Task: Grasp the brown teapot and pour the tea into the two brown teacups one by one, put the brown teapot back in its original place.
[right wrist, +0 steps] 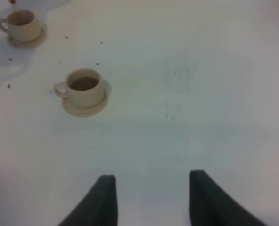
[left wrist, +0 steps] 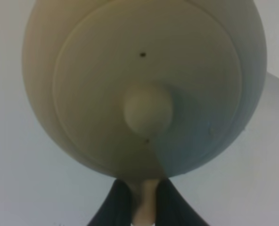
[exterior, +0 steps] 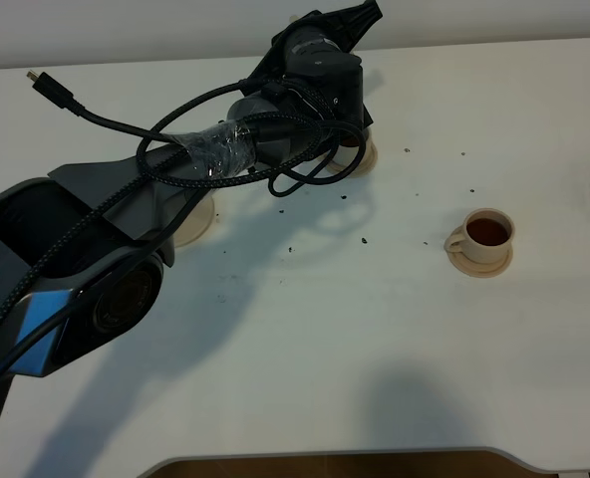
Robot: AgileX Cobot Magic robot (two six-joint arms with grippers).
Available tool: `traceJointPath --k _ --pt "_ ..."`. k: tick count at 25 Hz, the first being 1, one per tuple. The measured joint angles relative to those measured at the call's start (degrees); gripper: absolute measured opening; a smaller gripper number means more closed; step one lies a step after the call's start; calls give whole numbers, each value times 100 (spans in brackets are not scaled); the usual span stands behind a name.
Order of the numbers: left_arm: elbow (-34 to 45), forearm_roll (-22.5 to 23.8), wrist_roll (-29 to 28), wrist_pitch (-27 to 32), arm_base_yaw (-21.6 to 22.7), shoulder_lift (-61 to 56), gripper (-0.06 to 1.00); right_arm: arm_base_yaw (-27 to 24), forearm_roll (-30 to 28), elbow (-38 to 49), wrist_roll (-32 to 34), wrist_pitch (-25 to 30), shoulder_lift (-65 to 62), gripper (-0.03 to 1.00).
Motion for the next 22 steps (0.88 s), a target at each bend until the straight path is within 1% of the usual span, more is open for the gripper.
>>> traceJointPath --k 8,22 --pt "0 143 31 -146 0 0 12 0 0 0 0 0 0 38" --pt "0 149 36 -293 0 0 12 0 0 0 0 0 0 38"
